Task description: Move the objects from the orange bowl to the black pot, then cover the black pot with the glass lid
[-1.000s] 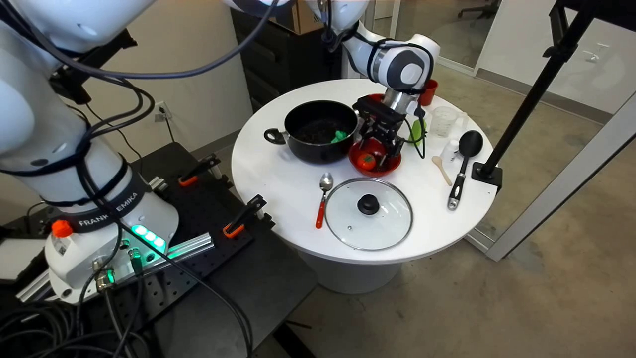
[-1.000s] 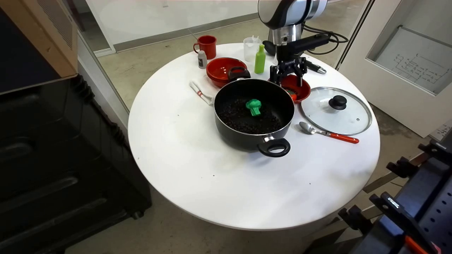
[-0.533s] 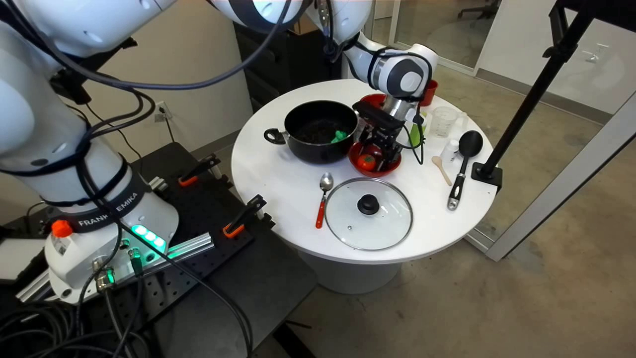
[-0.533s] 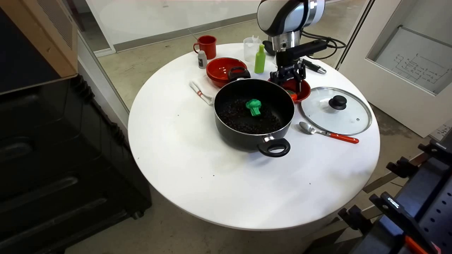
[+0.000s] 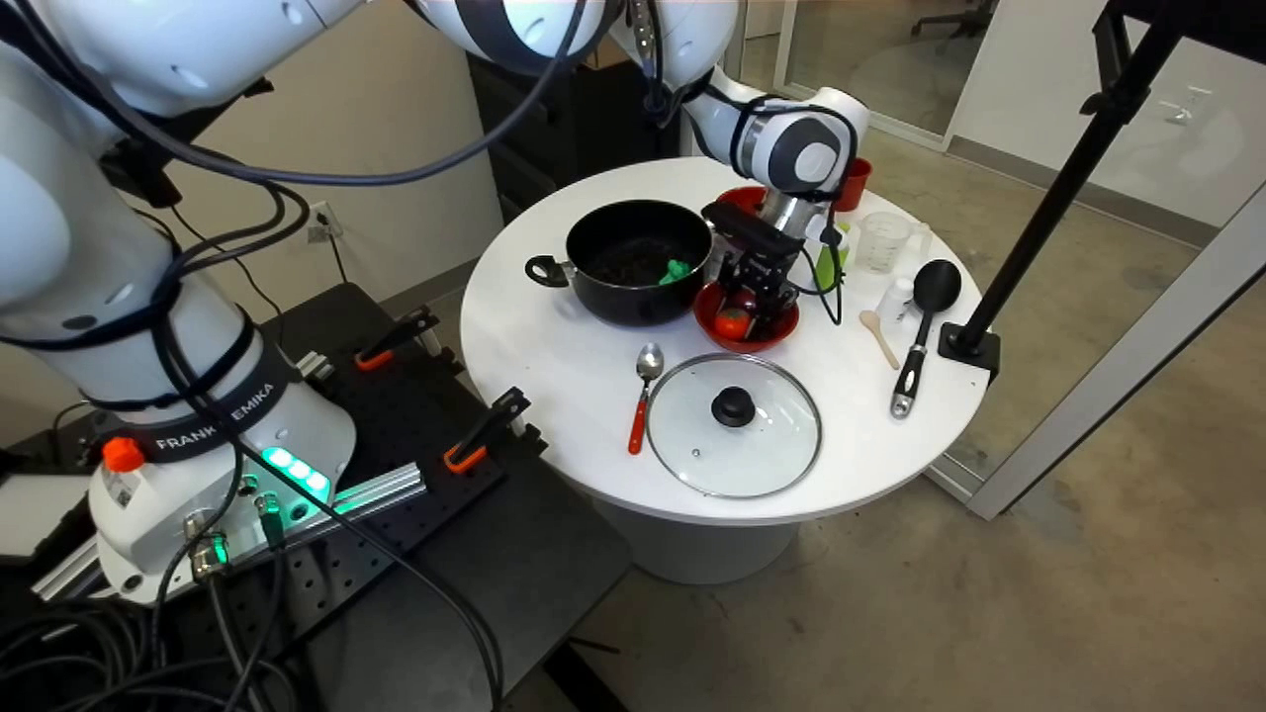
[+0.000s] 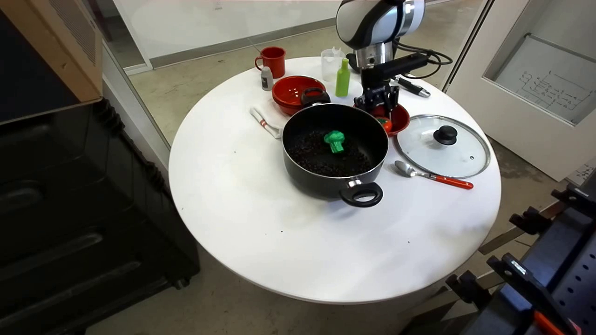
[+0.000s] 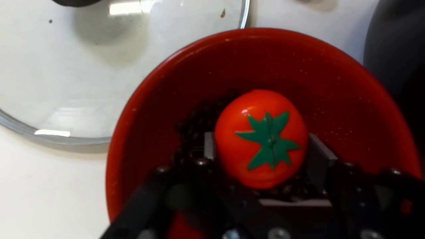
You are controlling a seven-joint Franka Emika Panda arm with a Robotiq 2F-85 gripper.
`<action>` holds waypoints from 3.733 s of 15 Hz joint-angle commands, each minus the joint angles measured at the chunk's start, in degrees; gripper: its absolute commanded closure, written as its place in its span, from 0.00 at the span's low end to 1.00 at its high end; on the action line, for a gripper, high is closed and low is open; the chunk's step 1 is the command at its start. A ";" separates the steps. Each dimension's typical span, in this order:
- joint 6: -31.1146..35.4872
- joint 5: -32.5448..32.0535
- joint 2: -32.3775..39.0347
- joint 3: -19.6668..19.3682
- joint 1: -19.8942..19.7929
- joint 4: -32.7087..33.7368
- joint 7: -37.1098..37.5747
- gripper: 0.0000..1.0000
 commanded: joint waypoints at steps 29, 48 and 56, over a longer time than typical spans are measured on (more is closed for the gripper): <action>17.81 -23.95 -17.75 0.34 24.34 -25.04 10.51 0.62; 16.49 -24.12 -11.36 -1.19 23.24 -22.96 6.23 0.00; 16.70 -24.00 -27.73 0.16 19.52 -35.93 1.00 0.00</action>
